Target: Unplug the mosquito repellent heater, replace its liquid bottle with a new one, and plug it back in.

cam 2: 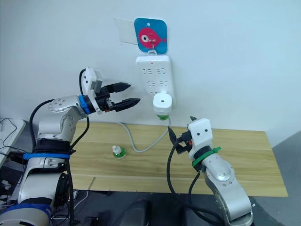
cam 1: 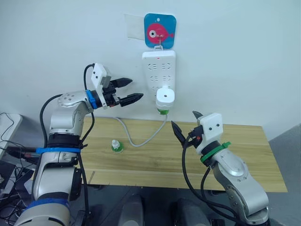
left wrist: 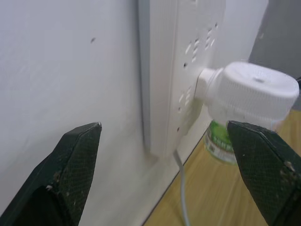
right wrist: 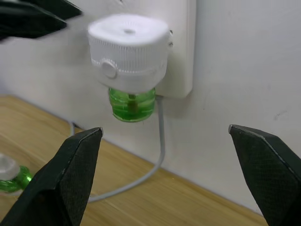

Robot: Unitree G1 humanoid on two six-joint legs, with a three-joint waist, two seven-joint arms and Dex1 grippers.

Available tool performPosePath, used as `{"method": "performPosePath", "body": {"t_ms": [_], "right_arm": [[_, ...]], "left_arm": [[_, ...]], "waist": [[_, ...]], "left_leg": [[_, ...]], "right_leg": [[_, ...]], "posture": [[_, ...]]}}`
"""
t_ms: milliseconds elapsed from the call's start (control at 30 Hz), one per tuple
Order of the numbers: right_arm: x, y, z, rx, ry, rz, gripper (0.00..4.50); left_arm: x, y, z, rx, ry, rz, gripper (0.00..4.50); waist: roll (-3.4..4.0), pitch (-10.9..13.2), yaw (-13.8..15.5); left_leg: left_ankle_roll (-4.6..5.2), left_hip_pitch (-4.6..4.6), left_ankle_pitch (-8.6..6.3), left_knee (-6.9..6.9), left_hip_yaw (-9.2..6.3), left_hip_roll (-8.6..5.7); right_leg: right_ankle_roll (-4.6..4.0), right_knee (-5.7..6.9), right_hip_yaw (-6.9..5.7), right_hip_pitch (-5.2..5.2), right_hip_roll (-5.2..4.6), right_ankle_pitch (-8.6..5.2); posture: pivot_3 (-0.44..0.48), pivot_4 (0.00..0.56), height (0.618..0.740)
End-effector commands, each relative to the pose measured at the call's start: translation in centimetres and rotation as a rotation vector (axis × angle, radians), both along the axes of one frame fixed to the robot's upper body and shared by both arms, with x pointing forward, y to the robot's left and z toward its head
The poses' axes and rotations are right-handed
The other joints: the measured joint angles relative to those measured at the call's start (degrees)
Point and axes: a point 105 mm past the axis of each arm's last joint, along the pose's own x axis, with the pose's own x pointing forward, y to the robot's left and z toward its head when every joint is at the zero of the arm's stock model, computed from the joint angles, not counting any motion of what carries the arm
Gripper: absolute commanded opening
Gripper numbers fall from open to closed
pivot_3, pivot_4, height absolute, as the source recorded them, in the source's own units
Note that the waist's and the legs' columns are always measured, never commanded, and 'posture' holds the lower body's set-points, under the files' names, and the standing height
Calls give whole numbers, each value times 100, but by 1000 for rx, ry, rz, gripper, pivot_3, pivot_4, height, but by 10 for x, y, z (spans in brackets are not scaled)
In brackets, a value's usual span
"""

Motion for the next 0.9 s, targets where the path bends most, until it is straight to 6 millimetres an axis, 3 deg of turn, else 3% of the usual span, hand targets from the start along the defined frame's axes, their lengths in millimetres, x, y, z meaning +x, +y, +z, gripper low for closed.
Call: {"method": "performPosePath", "body": {"t_ms": [33,467,767,900], "right_arm": [[-8,-1,21,26,-67,15,4500],[-11,-7,18,20,-29,-29,4500],[-11,-12,15,12,-13,-48,4500],[-11,-12,15,12,-10,-48,4500]], "left_arm": [[4,-11,7,-1,-47,-37,4479],[20,-35,1,-16,-39,-109,4479],[25,-53,9,-13,-56,-163,4479],[27,-55,12,-19,-65,-158,3630]], "waist": [[-1,1,-16],[12,107,-9],[15,156,24],[14,223,-14]], "left_leg": [[0,-1,0,1,-1,0],[5,-23,17,7,-56,-20],[32,-76,59,9,-162,-101],[38,-81,66,8,-201,-121]], "right_leg": [[0,-1,-1,1,0,0],[2,-1,-19,13,2,-1],[10,-3,-15,20,-11,-5],[17,-8,-36,40,-26,-9]], "posture": [[152,249,740],[109,278,740],[100,288,740],[96,295,740]]}}
